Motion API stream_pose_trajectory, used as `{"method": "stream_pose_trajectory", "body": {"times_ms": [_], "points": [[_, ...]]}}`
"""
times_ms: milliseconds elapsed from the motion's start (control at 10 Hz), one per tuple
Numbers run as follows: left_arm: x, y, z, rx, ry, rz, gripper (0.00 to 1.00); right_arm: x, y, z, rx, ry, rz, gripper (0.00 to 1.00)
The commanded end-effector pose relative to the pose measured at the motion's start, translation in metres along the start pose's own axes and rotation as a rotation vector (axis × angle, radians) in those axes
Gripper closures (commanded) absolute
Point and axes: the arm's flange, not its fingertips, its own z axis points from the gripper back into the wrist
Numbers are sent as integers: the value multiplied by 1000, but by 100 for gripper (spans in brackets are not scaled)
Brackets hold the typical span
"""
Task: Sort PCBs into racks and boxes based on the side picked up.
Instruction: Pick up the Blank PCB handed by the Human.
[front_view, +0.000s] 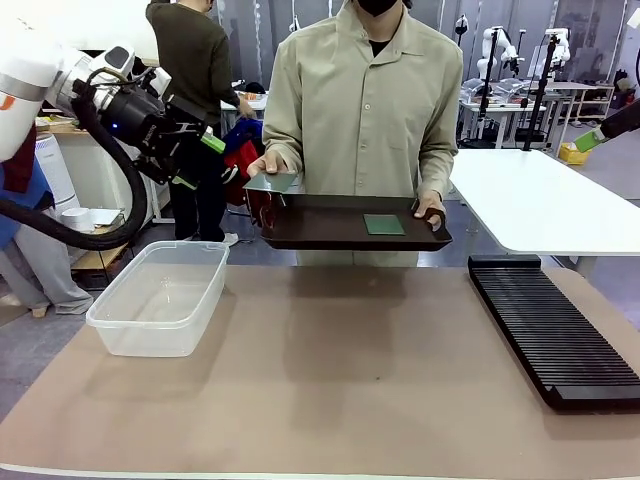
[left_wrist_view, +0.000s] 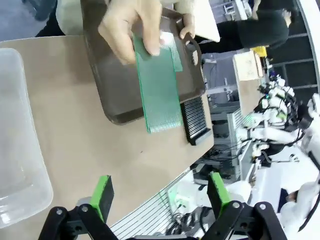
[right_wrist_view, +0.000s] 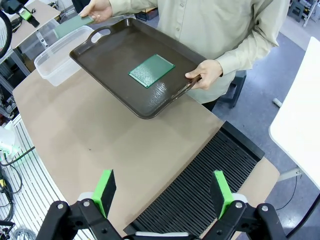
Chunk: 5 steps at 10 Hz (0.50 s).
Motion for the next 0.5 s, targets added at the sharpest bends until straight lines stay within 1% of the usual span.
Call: {"method": "stream_pose_trajectory", "body": {"times_ms": [0, 300, 400], "points": [[23, 7, -6, -84, -8, 67, 0, -2, 0, -1, 10, 3, 3, 0], [39, 24, -31, -179, 35, 70, 0, -2, 0, -1, 10, 3, 3, 0], [43, 30, -37, -217, 63, 80, 0, -2, 0, -1, 10, 3, 3, 0]]}}
